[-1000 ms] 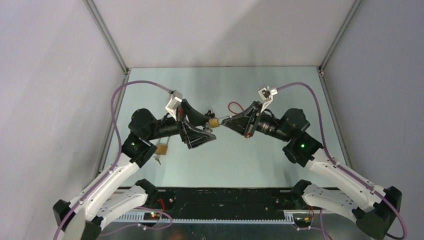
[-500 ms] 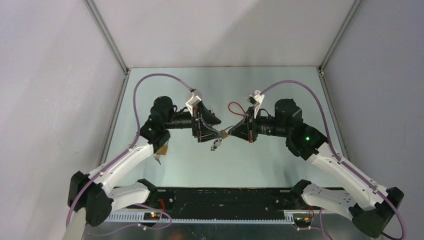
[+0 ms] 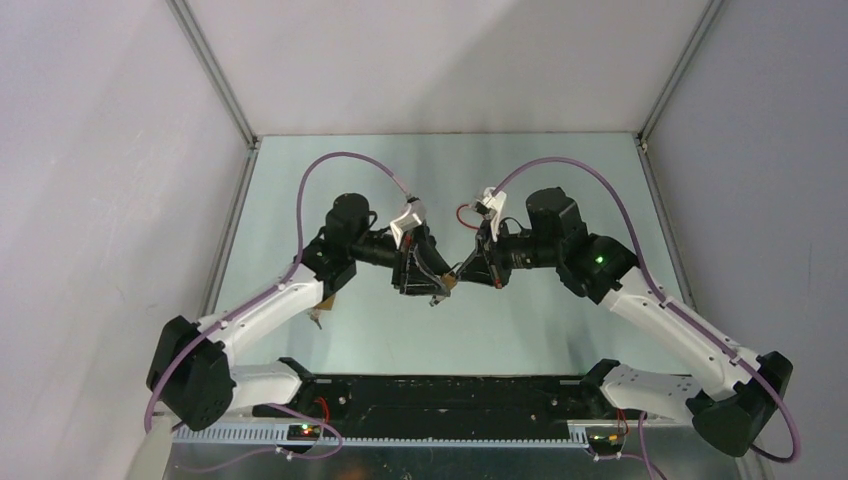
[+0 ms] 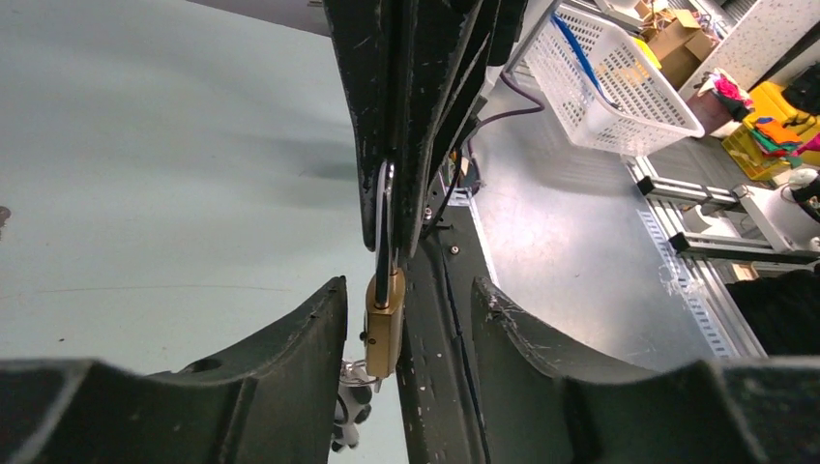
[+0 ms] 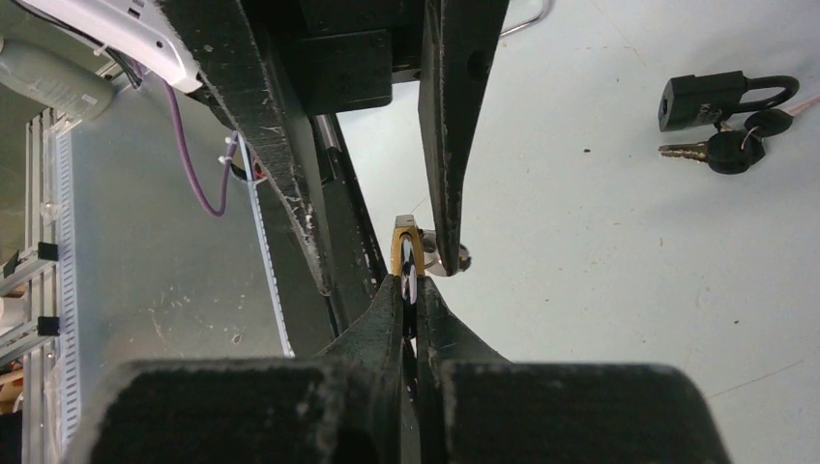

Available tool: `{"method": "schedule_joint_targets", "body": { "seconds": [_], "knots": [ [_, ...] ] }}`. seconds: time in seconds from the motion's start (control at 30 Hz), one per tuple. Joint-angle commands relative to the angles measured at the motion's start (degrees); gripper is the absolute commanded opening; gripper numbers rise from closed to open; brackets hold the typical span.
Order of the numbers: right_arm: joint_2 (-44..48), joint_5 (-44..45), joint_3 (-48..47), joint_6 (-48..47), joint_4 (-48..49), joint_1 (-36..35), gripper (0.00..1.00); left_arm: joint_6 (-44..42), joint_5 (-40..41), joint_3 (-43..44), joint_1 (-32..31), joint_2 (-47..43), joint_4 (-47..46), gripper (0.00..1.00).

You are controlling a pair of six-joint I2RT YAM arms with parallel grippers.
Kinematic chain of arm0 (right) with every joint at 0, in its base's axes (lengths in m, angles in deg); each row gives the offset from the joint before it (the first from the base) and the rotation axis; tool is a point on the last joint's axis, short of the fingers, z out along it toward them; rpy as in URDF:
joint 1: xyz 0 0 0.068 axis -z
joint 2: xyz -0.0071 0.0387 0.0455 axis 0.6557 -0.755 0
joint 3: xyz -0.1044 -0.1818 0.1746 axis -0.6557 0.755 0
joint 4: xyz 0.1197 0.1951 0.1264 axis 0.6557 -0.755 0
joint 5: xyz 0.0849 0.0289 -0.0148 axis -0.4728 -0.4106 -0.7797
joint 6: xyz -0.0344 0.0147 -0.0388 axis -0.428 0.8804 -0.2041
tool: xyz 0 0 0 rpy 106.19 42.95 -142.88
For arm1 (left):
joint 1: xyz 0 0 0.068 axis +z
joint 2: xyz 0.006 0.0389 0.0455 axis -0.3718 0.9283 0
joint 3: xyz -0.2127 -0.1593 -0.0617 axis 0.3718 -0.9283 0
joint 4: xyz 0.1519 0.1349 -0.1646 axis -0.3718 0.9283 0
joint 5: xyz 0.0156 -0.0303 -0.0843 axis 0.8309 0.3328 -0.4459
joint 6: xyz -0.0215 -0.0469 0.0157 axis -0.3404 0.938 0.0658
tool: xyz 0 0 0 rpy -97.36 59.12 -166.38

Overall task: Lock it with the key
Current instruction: Lock the lock.

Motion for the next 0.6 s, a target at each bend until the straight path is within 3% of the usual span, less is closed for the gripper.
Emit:
{"method": "schedule_joint_targets", "body": {
  "seconds": [0.0,0.13,0.37,0.43,0.5,0.53,0.57],
  "knots": [
    [-0.39,-3.27,-3.33,-2.18,0.10,-0.45,0.00,-2.71,-2.43,0.39,-0.71,1.18,-0.97,0.52],
    [-1.02,-3.57,-3.31,-2.20,0.03,-0.74,0.00,-2.28,-1.29,0.77,-1.05,2.65,-0.93,0.40],
    [-1.68,-2.48,-3.67,-0.78,0.93,-0.97,0.00,-1.17,-1.10,0.97,-1.46,3.87,-0.82,0.01],
    [-1.55,-2.04,-3.70,0.79,2.03,-0.73,0.00,-1.20,-0.42,0.52,-1.60,3.27,-0.82,0.00],
    [-1.11,-1.98,-3.67,3.54,3.02,0.14,0.18,-1.19,1.75,0.34,-1.61,2.18,-0.79,0.00],
    [-0.57,-2.11,-3.38,4.63,4.65,0.57,0.35,-1.04,2.66,0.28,-1.65,1.17,-0.79,0.00],
    [0.47,-2.00,-2.51,6.28,5.65,1.24,0.43,-0.73,4.37,0.34,-1.68,0.08,-0.82,0.00]
  ]
}}
